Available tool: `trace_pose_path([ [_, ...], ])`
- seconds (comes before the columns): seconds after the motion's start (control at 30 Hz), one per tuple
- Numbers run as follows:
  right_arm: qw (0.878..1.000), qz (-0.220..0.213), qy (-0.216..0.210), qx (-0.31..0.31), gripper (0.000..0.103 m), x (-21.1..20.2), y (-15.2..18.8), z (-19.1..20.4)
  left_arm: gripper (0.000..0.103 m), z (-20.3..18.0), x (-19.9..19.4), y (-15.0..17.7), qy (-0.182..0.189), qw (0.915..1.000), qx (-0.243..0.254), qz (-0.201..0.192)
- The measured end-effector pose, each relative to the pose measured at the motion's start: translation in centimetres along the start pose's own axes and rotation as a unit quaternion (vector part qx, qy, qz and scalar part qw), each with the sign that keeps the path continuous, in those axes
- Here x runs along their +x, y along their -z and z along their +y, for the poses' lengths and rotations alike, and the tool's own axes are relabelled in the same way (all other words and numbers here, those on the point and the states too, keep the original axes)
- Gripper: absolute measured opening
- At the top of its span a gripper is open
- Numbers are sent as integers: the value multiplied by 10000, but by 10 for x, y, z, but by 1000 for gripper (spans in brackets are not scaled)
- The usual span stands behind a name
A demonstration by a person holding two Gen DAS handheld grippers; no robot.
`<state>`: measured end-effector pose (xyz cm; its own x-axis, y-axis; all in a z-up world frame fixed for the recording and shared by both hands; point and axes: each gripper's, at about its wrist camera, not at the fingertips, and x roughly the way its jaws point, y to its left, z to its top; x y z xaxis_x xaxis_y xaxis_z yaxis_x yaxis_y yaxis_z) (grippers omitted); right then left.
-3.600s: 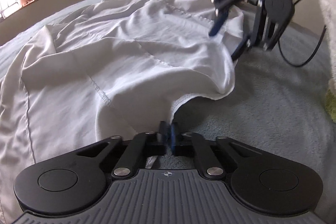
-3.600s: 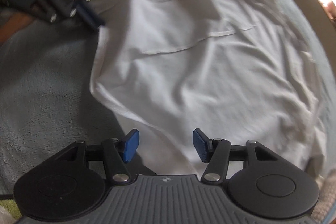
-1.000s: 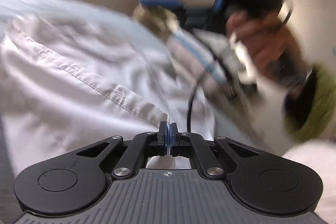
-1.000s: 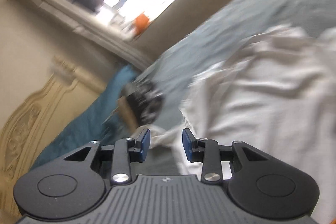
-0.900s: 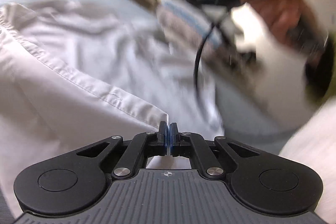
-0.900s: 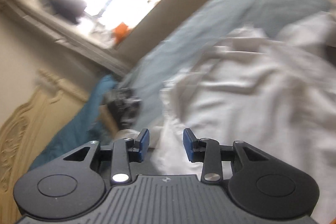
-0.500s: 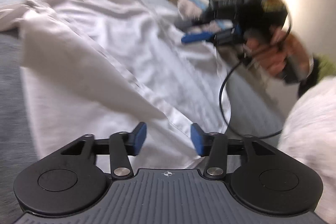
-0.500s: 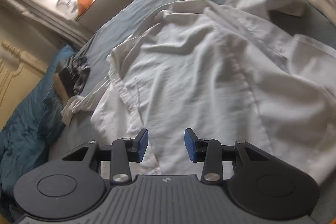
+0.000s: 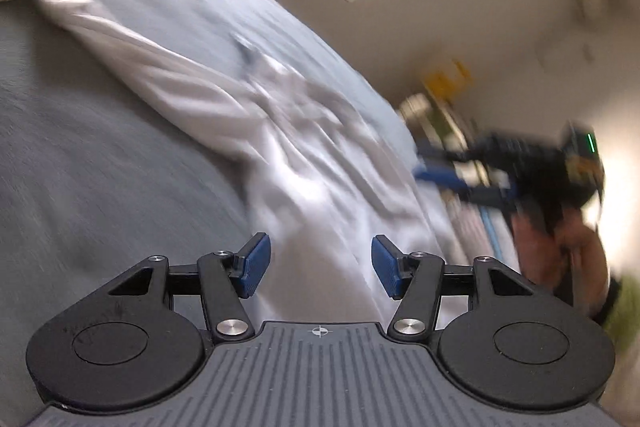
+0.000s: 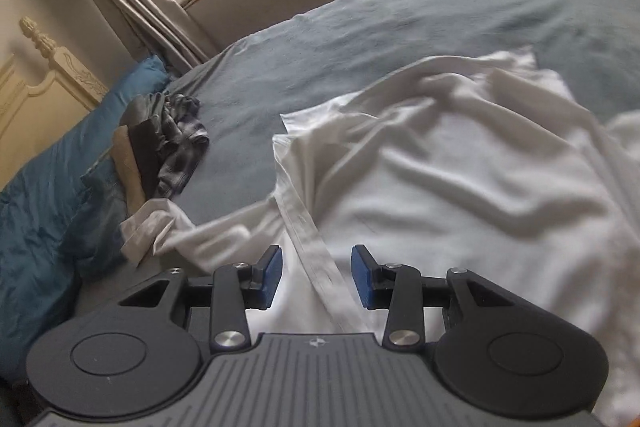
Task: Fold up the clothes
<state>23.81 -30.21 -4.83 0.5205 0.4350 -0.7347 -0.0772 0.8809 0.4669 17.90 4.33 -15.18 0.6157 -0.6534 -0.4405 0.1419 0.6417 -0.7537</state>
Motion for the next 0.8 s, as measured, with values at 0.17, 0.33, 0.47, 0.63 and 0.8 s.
trace_pose_path([
  [0.17, 9999, 109, 61, 41, 41, 50, -10, 14, 60, 57, 22, -54, -896, 9881, -1137, -527],
  [0.33, 9990, 140, 271, -333, 41, 86, -25, 33, 38, 69, 55, -86, -1261, 9796, -1257, -936],
  [0.47, 9932, 91, 510, -1045, 41, 109, -38, 64, 2, 75, 66, -100, -1668, 9677, -1216, -1447],
  [0.63, 9723, 144, 946, -2131, 41, 144, -47, 105, 3, 101, 55, -93, -1771, 9552, -1058, -2121],
  [0.8, 9565, 257, 1327, -2587, 41, 179, -57, 129, 4, 112, 46, -81, -1199, 9575, -1056, -2401],
])
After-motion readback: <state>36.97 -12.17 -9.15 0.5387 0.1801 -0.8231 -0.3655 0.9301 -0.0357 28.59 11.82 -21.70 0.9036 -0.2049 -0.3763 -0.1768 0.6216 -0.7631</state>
